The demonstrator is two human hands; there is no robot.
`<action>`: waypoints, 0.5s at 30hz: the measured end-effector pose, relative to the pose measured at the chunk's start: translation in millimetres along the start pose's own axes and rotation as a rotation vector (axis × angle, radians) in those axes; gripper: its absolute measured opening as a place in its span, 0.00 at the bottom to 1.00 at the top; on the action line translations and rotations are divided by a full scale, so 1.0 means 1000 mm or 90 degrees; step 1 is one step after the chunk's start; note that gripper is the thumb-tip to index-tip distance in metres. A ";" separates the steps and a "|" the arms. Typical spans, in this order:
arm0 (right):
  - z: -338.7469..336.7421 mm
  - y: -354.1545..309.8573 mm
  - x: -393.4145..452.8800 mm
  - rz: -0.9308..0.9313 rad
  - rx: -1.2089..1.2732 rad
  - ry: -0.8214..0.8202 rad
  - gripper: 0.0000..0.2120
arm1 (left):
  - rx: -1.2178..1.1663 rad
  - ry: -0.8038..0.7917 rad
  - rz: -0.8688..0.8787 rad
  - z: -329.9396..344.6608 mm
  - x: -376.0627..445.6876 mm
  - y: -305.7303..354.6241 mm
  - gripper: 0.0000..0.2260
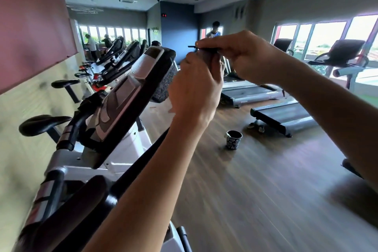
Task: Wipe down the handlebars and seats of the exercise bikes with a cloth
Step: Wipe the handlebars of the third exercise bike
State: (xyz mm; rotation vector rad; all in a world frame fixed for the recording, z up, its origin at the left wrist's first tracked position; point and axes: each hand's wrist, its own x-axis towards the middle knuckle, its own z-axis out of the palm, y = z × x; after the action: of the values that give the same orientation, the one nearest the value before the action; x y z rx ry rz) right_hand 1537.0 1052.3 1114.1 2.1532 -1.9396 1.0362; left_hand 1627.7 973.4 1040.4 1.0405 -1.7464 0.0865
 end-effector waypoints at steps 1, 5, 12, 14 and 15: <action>0.000 -0.002 -0.001 0.005 -0.002 0.001 0.35 | -0.001 -0.006 -0.001 0.000 0.004 0.002 0.26; 0.001 -0.004 -0.003 0.017 -0.045 -0.003 0.38 | -0.027 -0.029 0.026 -0.002 -0.021 -0.020 0.24; 0.003 -0.009 -0.006 0.003 -0.123 -0.002 0.39 | 0.004 -0.058 0.004 -0.009 -0.027 -0.018 0.25; 0.004 -0.009 -0.004 -0.008 -0.127 0.010 0.37 | -0.031 -0.048 0.007 -0.008 -0.008 -0.009 0.26; 0.005 -0.007 -0.003 -0.011 -0.122 0.015 0.37 | -0.049 -0.049 0.007 -0.007 -0.001 -0.006 0.27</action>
State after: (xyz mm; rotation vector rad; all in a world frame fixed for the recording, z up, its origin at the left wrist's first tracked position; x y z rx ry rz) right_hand 1545.6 1054.1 1110.7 2.0426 -1.9190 0.8302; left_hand 1637.2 974.2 1040.0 0.9902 -1.8110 -0.0137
